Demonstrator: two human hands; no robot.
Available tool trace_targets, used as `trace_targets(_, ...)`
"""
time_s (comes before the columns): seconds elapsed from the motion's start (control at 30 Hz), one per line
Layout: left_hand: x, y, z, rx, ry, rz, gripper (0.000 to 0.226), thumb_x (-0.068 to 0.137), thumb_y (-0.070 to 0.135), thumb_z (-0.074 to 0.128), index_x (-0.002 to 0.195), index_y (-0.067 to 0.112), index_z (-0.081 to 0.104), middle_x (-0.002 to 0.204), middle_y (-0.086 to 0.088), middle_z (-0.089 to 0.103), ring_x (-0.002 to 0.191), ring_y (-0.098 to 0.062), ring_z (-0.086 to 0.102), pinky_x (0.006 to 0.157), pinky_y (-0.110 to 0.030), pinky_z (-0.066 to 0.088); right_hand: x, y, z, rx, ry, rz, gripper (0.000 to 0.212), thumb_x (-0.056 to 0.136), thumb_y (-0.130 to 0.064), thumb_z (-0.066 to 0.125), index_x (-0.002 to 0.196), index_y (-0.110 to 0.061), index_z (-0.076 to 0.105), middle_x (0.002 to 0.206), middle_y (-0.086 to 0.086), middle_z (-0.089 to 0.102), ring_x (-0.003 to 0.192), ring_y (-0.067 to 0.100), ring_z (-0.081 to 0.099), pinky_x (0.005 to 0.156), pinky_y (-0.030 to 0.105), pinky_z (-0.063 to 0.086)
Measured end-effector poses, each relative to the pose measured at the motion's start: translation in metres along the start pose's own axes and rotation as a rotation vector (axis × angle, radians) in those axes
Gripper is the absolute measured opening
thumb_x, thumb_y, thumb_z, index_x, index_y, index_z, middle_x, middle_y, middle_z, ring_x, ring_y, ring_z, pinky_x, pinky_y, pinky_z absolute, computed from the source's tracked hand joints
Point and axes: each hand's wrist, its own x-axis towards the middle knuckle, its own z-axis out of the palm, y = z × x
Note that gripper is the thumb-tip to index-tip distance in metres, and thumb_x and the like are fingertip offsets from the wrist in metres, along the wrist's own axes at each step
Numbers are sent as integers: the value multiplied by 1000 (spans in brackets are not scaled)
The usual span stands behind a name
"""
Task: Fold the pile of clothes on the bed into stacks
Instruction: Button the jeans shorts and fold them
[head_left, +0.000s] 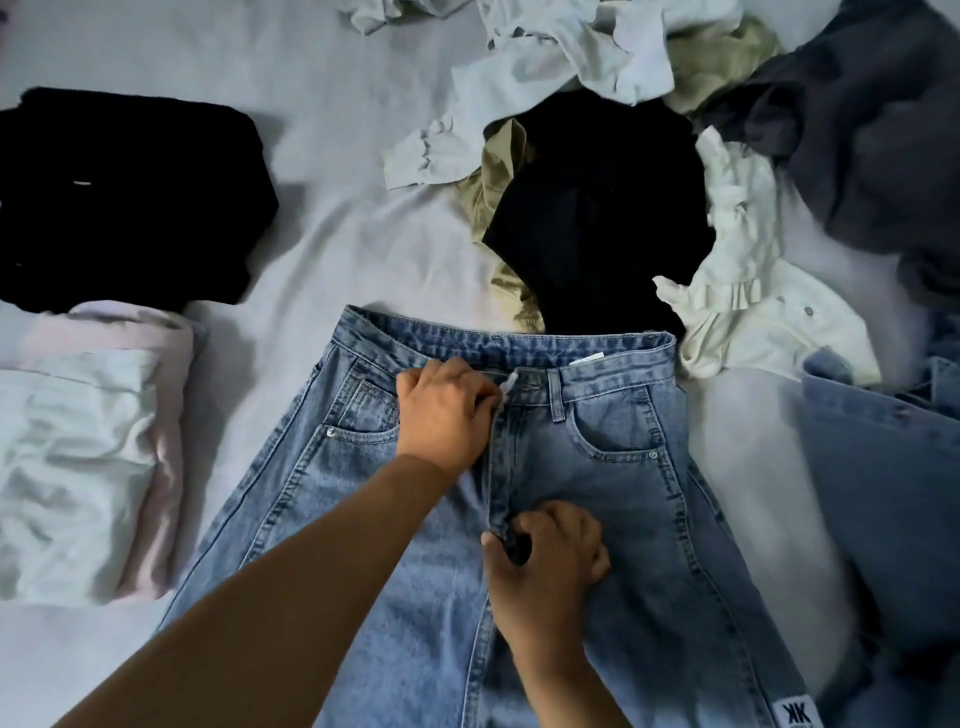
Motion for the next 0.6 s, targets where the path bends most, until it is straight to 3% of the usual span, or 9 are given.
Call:
trace_targets(0.13,6,-4,2,-75,-31,26,14,78,16,71,91,18,74,92,-5,62,87,-31,60,82,-38,30,4,3,-4,-3,-25,-39,33,59,-60,51,63,-27,53,81,-8,48,92,19,42,78,33,23)
trace_targets(0.23,16,-14,-8,-246,-128,22,41,73,15,77,113,19,68,119,-4,57,92,-27,63,88,-42,49,24,-3,-18,63,27,-66,45,67,-69,49,72,-25,58,82,-10,45,93,15,38,74,28,17)
trace_targets(0.3,23,-16,-15,-285,-198,23,50,77,18,76,125,22,61,130,1,52,98,-21,61,95,-34,48,50,-13,-26,138,50,-69,39,77,-59,50,83,-22,61,88,-7,50,96,17,42,76,27,16)
trace_targets(0.4,30,-19,-20,-283,-280,73,49,80,20,74,127,20,59,121,-2,55,103,-19,59,97,-27,45,95,-28,-30,141,30,-224,29,88,-25,53,111,-13,65,118,6,60,109,29,51,86,33,31)
trace_targets(0.5,35,-21,-22,-215,-348,72,42,83,23,69,125,20,61,108,-2,56,98,-19,59,90,-30,47,131,-36,-34,169,-273,-355,43,95,-7,47,138,-15,47,146,2,42,131,22,40,104,31,32)
trace_targets(0.6,42,-18,-23,-206,-391,-1,22,84,22,67,105,19,68,90,4,52,86,-15,57,74,-23,40,149,-37,-35,80,-519,-417,43,96,-12,49,139,-19,45,143,-1,45,127,20,45,103,32,39)
